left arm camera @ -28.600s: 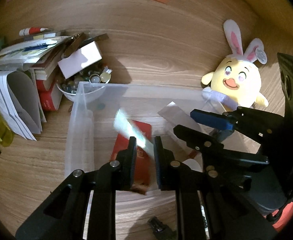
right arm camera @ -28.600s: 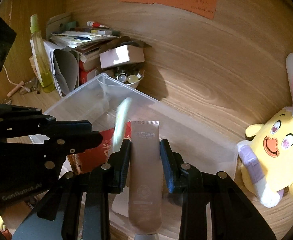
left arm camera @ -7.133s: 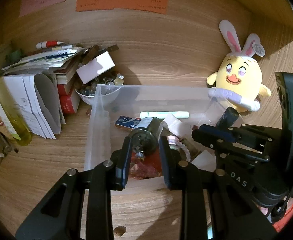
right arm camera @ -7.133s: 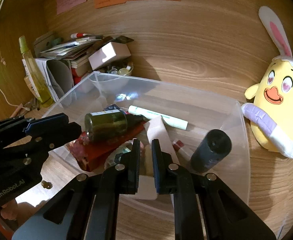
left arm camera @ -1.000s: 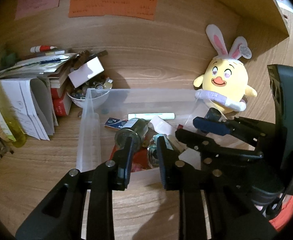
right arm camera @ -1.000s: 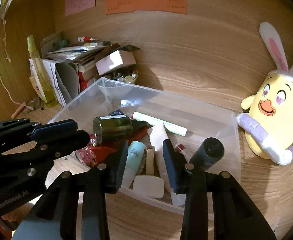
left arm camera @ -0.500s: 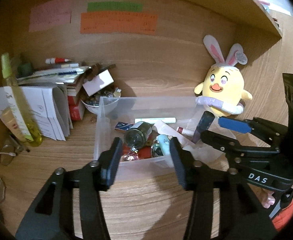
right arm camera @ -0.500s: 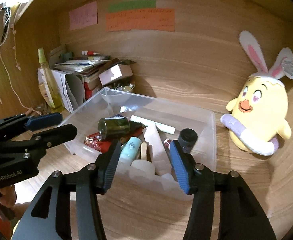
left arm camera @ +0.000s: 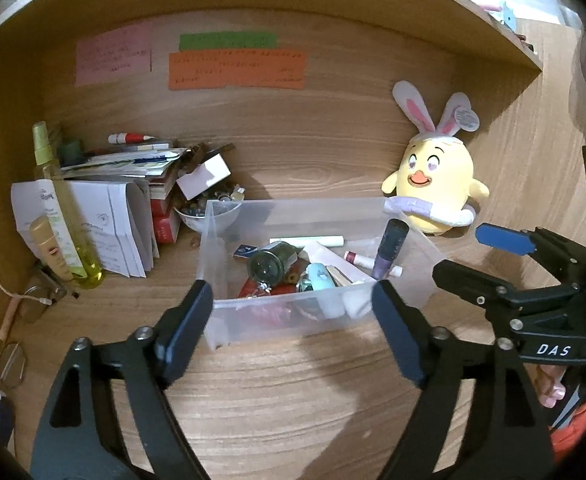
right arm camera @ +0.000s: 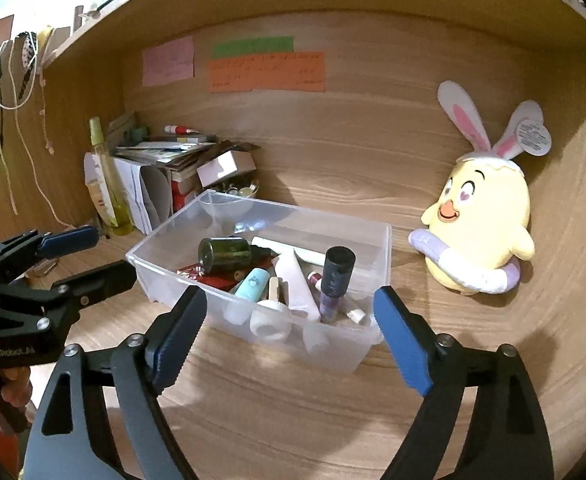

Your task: Organize objects

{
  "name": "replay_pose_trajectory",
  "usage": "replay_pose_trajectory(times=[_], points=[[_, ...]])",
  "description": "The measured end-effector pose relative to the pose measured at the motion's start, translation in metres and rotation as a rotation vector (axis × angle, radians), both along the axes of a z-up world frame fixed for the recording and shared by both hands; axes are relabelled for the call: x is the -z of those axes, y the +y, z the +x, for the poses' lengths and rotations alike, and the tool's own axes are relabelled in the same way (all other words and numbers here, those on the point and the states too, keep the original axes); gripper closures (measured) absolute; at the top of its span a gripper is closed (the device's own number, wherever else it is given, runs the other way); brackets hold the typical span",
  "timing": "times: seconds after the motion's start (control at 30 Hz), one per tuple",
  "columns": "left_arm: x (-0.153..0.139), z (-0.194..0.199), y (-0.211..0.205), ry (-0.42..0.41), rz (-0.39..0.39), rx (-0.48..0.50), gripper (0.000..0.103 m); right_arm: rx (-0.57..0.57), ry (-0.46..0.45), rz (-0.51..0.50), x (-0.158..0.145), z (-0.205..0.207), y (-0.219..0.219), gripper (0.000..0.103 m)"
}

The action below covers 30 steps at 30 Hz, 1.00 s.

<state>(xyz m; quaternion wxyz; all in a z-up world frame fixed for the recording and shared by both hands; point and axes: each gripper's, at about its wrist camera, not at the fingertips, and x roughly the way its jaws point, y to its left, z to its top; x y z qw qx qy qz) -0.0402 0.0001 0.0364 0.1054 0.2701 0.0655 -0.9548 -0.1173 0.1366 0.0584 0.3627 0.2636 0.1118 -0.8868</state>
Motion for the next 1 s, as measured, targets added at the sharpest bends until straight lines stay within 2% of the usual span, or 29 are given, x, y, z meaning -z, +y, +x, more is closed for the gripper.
replay_pose_trajectory(times=[0.03, 0.23, 0.47, 1.0], points=[[0.001, 0.001, 0.001, 0.001, 0.001, 0.000, 0.012, -0.001, -0.001, 0.000, 0.000, 0.001, 0.001, 0.018], [0.007, 0.006, 0.001, -0.016, 0.029, 0.000, 0.009, 0.003, -0.008, 0.002, 0.005, 0.012, 0.007, 0.017], [0.015, 0.010, -0.002, -0.031, 0.061, -0.010, 0.009, 0.003, -0.016, -0.005, 0.007, 0.018, 0.011, 0.016], [0.015, 0.015, 0.000, -0.032, 0.057, -0.018, 0.009, -0.003, -0.017, -0.005, 0.007, 0.024, 0.011, 0.016]])
